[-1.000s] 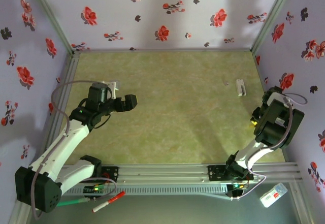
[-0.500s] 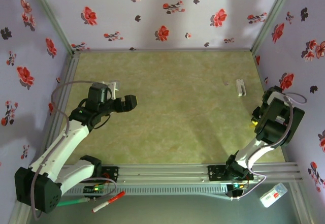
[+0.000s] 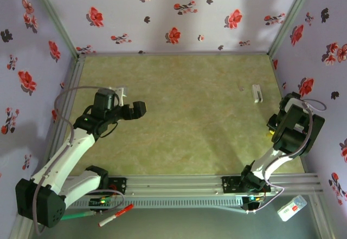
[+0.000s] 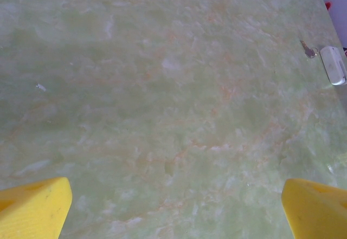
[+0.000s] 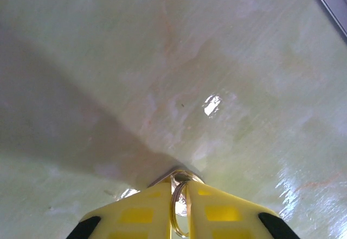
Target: Unlock with the key
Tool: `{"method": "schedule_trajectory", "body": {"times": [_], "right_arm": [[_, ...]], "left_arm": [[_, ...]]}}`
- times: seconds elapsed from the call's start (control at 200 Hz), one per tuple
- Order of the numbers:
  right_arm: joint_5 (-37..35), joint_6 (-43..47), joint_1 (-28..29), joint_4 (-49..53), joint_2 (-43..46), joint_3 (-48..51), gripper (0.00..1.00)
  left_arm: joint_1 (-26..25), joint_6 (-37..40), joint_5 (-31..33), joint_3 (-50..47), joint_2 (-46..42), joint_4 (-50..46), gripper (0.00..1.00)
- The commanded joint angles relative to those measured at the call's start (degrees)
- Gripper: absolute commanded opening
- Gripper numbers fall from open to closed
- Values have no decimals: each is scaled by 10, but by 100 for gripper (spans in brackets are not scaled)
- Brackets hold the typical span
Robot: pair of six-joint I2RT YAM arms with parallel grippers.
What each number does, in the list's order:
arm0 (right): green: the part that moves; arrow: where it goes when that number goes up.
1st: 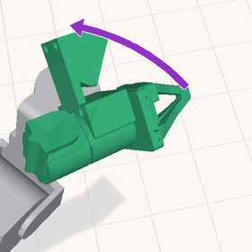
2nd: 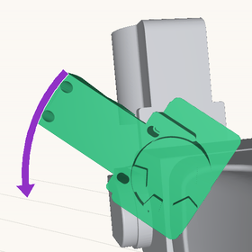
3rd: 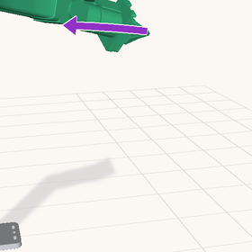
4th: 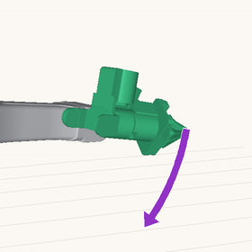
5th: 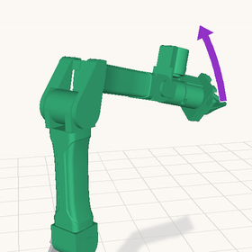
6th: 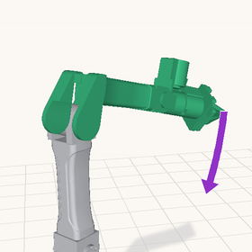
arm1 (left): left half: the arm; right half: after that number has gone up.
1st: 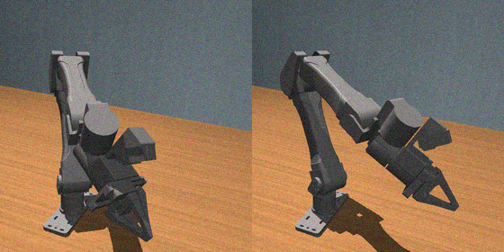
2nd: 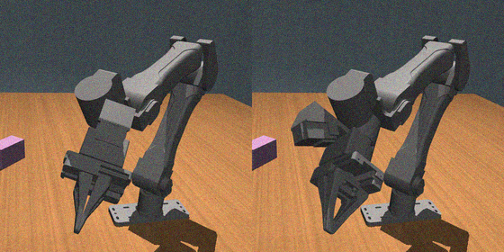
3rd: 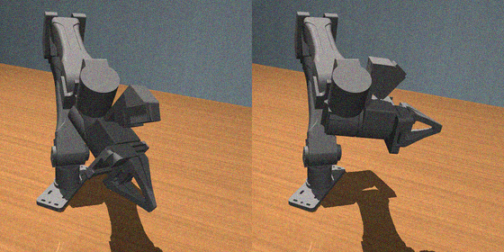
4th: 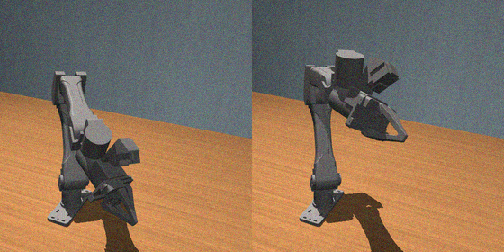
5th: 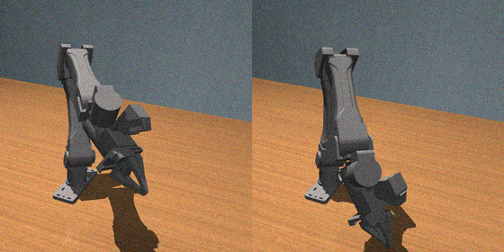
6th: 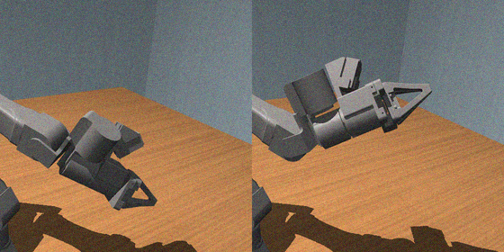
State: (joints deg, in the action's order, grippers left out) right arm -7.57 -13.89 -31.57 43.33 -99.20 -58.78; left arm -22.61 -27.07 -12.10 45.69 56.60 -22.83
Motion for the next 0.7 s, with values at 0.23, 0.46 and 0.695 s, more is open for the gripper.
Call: {"method": "schedule_trajectory", "body": {"times": [0.23, 0.46, 0.695], "right_arm": [[13, -7, 3, 15, 17, 12, 0], [103, -50, 6, 3, 52, -15, 0], [284, -176, 115, -77, 221, -33, 0]], "left_arm": [[-3, 5, -9, -4, -9, -7, 100], [-4, 0, -17, -3, -5, 0, 100], [-61, -91, -49, 17, 11, 91, 100]]}}
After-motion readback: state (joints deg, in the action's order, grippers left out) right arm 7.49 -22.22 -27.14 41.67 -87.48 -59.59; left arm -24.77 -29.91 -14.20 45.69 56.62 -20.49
